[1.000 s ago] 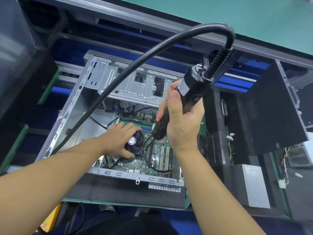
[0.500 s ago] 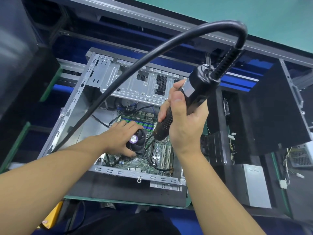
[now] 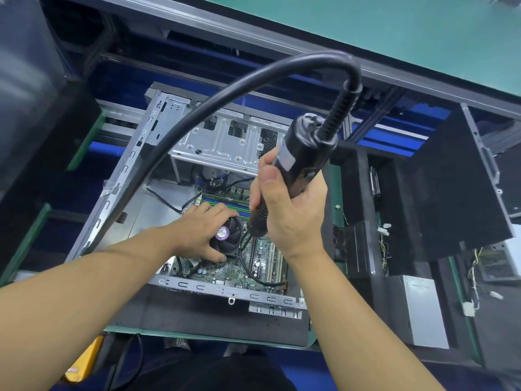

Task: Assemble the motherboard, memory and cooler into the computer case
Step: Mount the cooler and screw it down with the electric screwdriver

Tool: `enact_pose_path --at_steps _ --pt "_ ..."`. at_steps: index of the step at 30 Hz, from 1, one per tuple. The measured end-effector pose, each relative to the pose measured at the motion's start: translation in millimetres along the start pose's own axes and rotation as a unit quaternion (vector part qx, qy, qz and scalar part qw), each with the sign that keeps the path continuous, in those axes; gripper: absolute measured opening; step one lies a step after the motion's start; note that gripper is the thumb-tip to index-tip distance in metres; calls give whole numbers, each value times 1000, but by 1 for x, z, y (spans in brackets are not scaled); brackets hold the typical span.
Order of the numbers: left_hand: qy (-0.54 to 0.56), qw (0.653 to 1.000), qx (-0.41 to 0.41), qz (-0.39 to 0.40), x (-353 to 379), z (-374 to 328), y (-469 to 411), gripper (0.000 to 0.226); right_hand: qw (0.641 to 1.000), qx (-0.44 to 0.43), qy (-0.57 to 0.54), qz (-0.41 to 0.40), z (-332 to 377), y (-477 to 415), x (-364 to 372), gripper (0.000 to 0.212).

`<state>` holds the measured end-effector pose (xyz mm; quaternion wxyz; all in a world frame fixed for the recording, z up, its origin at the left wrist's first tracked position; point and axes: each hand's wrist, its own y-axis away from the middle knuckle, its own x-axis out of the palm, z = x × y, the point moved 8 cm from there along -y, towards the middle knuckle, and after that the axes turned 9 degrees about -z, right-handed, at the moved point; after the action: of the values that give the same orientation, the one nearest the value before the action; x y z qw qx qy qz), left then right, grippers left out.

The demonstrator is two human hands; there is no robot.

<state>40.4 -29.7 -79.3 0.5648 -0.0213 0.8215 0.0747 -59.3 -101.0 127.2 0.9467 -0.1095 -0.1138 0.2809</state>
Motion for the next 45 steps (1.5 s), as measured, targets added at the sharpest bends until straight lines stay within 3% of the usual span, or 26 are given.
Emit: enact_pose_path --at_steps 4,12,45 --pt "0 1000 -5 -1 0 1 0 97 1000 -3 8 -4 1 -1 -1 30" --pt "-26 1000 -4 -9 -1 0 1 98 998 -46 -24 -36 27 -14 -6 19" --pt "-25 1000 -10 -4 0 0 1 98 996 -48 1 -73 11 -32 -8 24"
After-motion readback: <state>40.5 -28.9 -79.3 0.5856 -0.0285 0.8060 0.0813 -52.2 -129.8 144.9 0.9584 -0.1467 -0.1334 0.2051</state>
